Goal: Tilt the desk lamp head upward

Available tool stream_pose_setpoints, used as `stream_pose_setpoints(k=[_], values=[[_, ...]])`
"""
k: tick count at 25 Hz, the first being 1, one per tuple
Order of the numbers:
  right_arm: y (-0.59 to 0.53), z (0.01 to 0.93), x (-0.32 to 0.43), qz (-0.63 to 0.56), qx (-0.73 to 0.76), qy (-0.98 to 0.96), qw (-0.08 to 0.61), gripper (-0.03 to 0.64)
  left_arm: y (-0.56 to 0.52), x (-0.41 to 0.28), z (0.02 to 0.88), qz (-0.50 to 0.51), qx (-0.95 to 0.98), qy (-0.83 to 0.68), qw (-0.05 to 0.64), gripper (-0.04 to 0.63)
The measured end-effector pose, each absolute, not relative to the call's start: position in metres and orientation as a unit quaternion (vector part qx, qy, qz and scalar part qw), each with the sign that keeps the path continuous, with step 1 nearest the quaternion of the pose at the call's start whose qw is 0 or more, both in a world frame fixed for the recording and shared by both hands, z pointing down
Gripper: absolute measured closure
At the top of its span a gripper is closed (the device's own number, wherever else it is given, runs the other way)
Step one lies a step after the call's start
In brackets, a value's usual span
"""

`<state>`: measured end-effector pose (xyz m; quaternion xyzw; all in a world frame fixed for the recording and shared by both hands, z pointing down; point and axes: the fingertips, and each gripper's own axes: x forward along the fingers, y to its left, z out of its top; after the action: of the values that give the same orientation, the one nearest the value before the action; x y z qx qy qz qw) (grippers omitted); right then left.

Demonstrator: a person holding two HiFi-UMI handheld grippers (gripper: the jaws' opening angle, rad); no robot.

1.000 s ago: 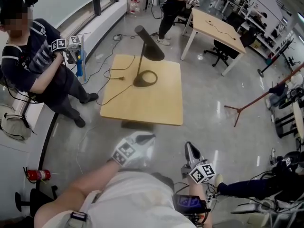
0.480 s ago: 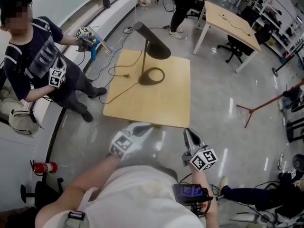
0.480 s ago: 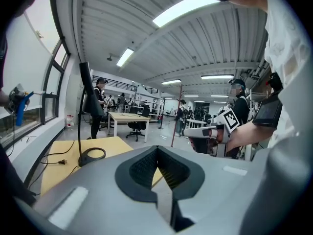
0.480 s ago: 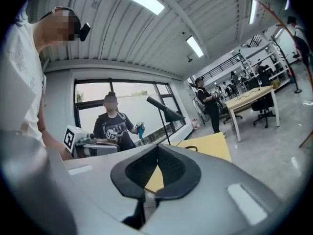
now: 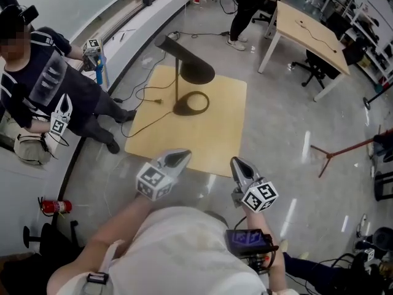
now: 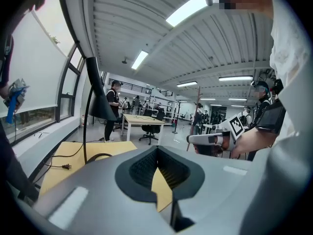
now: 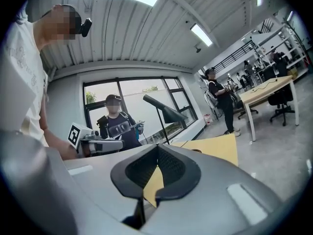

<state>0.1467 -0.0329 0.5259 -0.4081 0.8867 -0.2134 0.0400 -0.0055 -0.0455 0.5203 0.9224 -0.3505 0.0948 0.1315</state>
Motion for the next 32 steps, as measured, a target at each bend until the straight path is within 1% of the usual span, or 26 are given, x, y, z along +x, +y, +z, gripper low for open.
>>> stream_pose_setpoints(k=[5,12,15,18,23,26,32], values=[[-0.059,0.531,0.157,-0.222,-0.382,0.896,0.035,0.604,-0.066,0.002,0.509,0.085,0.911,-0.382,0.128,0.595],[-0.084,0.539,0.153,-0.235,-0.364,0.901,0.034,0.604,-0.085,-0.014,0.506,0.089,0.897,-0.413,0.130,0.594],[-0.098,0.542,0.151,-0.238,-0.366,0.899,0.031,0.604,-0.097,-0.016,0.502,0.083,0.897,-0.414,0.132,0.595],[-0.107,0.544,0.144,-0.249,-0.375,0.892,0.042,0.604,-0.108,-0.019,0.503,0.083,0.902,-0.403,0.133,0.595],[-0.140,0.529,0.128,-0.239,-0.377,0.893,0.049,0.604,-0.148,-0.038,0.498,0.075,0.905,-0.401,0.120,0.595],[-0.153,0.529,0.128,-0.234,-0.394,0.888,0.040,0.604,-0.162,-0.044,0.498,0.068,0.911,-0.391,0.116,0.594],[-0.178,0.529,0.106,-0.219,-0.405,0.887,0.026,0.604,-0.186,-0.075,0.504,0.064,0.914,-0.386,0.103,0.594]])
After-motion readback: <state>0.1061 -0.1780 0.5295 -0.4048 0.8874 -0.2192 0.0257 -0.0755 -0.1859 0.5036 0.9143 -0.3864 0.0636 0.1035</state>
